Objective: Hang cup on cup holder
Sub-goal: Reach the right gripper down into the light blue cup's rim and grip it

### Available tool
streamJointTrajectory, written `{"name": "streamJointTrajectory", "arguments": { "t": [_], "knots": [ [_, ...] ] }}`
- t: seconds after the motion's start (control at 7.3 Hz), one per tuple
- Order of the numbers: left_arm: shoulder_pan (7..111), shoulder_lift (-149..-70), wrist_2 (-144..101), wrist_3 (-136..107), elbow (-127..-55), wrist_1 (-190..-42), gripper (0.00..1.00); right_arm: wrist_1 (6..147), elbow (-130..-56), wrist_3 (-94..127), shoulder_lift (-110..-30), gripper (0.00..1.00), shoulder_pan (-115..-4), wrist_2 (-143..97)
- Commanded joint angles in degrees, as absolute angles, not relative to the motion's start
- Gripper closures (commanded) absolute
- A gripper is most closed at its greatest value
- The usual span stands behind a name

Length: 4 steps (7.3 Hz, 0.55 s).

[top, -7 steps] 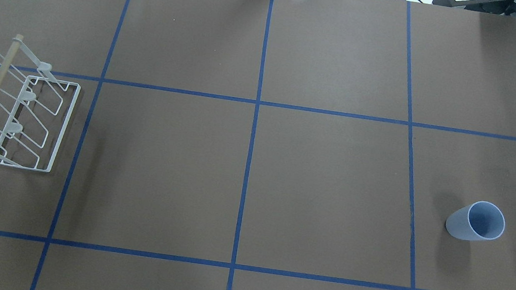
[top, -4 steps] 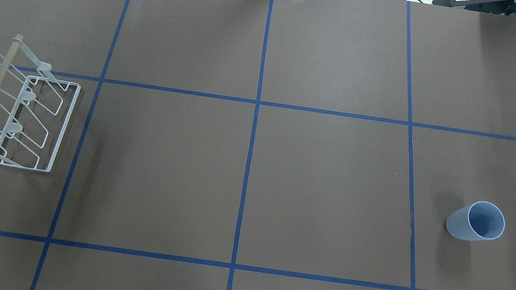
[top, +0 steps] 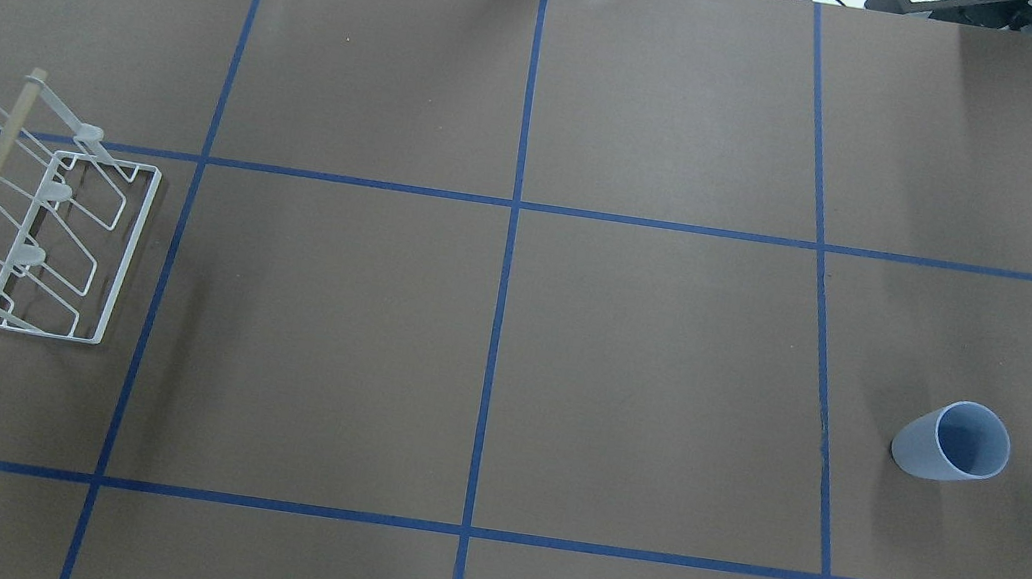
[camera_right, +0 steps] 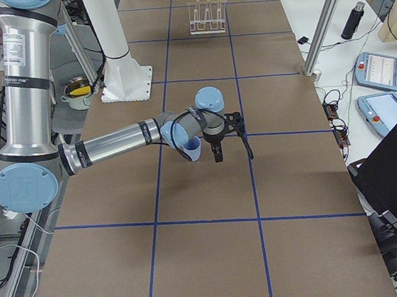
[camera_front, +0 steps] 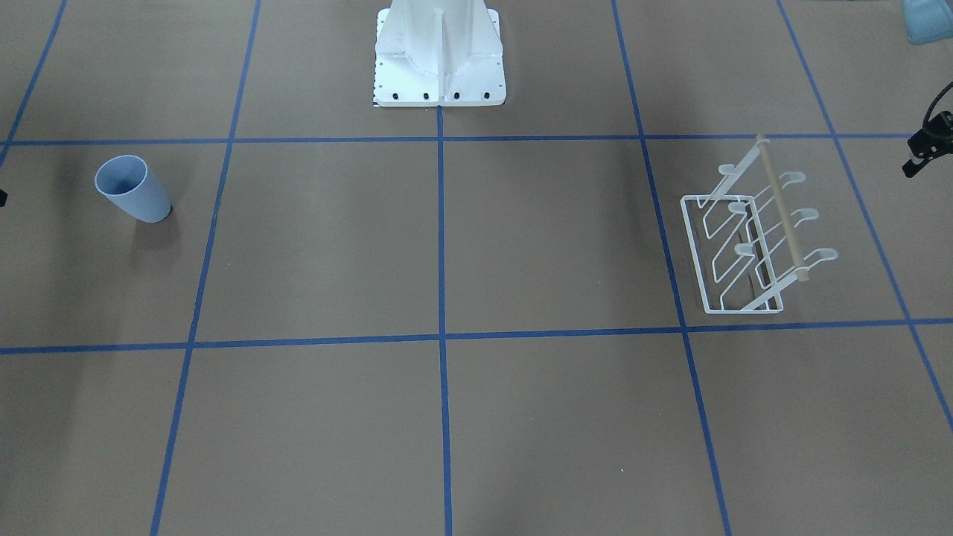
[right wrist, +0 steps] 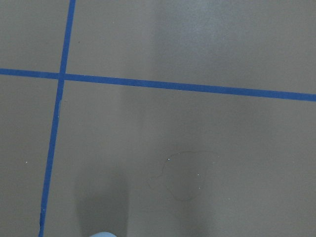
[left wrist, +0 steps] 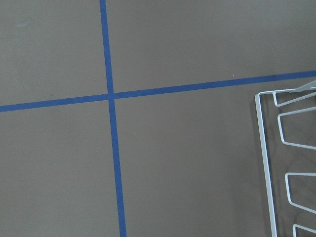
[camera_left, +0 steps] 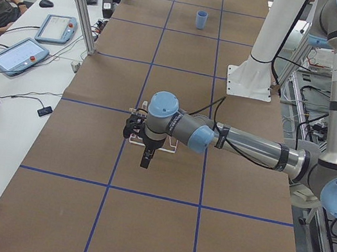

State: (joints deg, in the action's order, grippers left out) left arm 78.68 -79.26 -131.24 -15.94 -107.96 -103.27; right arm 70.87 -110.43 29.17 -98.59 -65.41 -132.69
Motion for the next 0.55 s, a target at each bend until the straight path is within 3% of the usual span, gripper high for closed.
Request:
{"name": "streamJointTrajectory", "arguments": {
  "t": [0.0, 0.41],
  "knots": [
    [78.66, -79.28, -131.40, -15.91, -108.02, -103.27, 0.02, 59.31, -110.92, 29.36, -104.38, 0.02, -58.12, -131.22],
    [78.66, -79.28, -131.31, -15.91, -107.93, -103.36, 0.02, 58.10, -110.92, 28.92, -105.47, 0.06, -53.80, -129.21]
  ]
}}
